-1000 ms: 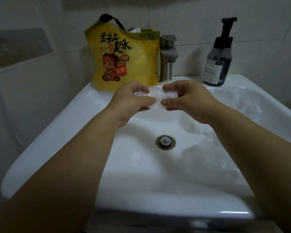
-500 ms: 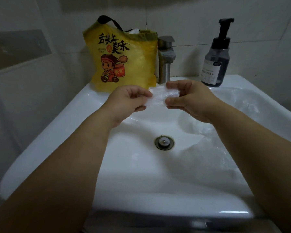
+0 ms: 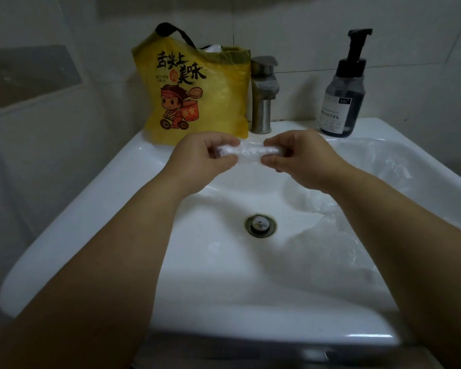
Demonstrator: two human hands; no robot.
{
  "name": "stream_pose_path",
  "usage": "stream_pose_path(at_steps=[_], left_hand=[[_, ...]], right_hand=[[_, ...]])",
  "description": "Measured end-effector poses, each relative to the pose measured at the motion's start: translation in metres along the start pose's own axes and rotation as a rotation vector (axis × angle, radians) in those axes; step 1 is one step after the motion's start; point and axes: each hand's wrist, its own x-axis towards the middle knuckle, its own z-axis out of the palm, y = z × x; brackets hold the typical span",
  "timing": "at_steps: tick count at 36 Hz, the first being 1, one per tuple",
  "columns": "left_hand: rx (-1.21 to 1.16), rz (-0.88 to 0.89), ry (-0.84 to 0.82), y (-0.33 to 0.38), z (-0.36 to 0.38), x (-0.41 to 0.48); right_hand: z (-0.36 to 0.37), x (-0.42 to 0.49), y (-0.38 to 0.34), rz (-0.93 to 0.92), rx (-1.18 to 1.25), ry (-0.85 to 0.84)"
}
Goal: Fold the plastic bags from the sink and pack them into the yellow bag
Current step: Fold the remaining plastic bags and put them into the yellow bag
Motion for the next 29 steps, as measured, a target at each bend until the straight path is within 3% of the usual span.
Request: stream_pose_path(at_steps=[8,12,19,23,26,29], left_hand=[[0.256,0.056,-0.019,-0.003,-0.004,0.002],[0.137,-0.049,-0.026,0.0,-0.003,0.002],[-0.296,-0.149,-0.095,0.006,-0.009,0.0],[-0.333,-0.169,-0.092,0.006,-0.013,0.0],[-0.377,-0.163,-0.108,0.006,-0.013,0.001],[-0.424,-0.172,-0.111,0.007,-0.014,0.002]], right_hand=[[-0.007,-0.001,0.002,-0.031,-0.082,-0.009],[-0.006,-0.001,0.0,-0.046,-0.079,0.003],[-0.006,-0.003,-0.006,0.078,0.211,-0.1],[-0.008,-0.002,-0.005,0.219,0.416,-0.273],[-0.009,-0.005,-0.008,0.274,0.426,-0.439],[-0.01,-0.006,-0.01,0.285,0.478,-0.469]])
